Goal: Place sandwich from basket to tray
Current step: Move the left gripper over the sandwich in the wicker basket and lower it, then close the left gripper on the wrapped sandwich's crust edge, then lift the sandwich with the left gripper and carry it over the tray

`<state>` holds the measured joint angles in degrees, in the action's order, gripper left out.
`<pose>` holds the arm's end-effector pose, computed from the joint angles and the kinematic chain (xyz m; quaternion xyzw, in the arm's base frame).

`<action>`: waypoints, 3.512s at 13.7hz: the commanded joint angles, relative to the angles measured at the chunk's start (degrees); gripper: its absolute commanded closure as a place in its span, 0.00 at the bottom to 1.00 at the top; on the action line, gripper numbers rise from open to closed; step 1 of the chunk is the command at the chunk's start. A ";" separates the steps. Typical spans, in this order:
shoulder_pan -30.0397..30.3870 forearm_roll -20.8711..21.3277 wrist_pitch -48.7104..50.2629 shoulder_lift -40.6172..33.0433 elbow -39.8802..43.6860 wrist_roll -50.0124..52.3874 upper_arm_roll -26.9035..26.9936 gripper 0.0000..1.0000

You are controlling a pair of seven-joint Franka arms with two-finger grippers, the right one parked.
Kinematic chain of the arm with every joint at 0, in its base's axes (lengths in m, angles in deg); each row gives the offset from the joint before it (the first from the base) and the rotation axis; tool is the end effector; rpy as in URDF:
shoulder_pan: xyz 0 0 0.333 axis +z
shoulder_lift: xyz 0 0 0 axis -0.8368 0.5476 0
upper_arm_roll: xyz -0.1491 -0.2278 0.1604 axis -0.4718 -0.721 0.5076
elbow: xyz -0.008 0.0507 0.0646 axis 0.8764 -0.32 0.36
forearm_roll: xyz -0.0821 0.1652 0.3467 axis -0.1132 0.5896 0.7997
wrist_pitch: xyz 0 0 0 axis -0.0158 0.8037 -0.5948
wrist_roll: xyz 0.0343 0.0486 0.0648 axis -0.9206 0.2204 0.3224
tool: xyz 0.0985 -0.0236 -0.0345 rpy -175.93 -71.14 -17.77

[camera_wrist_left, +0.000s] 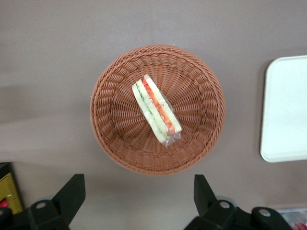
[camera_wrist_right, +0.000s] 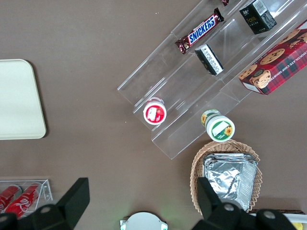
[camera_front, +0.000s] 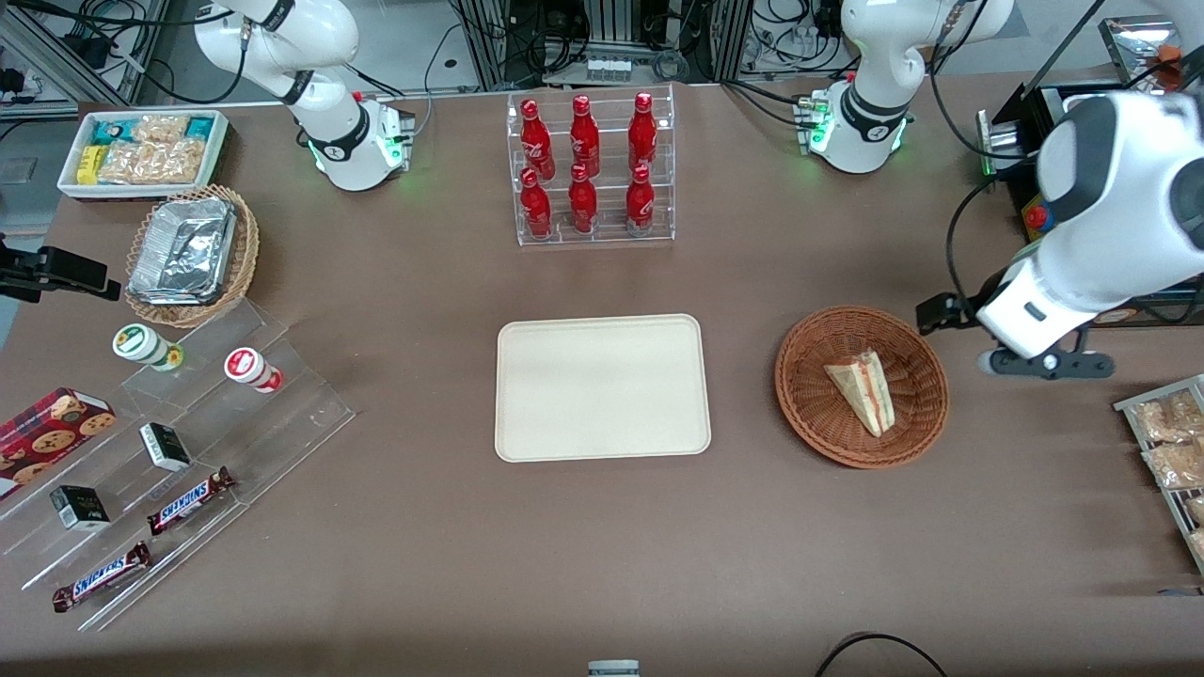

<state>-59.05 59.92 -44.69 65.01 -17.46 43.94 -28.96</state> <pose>0.5734 -0.0658 0.4638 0.9984 -0.0223 -0.0513 0.0078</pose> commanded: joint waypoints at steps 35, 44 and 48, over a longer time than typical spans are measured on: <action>-3.90 5.54 -33.23 10.66 -20.63 42.63 -0.04 1.00; -7.40 4.66 -9.85 10.74 -1.22 33.73 -0.66 1.00; -13.82 1.86 -5.36 15.91 8.18 34.08 -3.20 1.00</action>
<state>-70.10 63.21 -53.11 76.83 -15.65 78.20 -31.93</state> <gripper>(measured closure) 0.811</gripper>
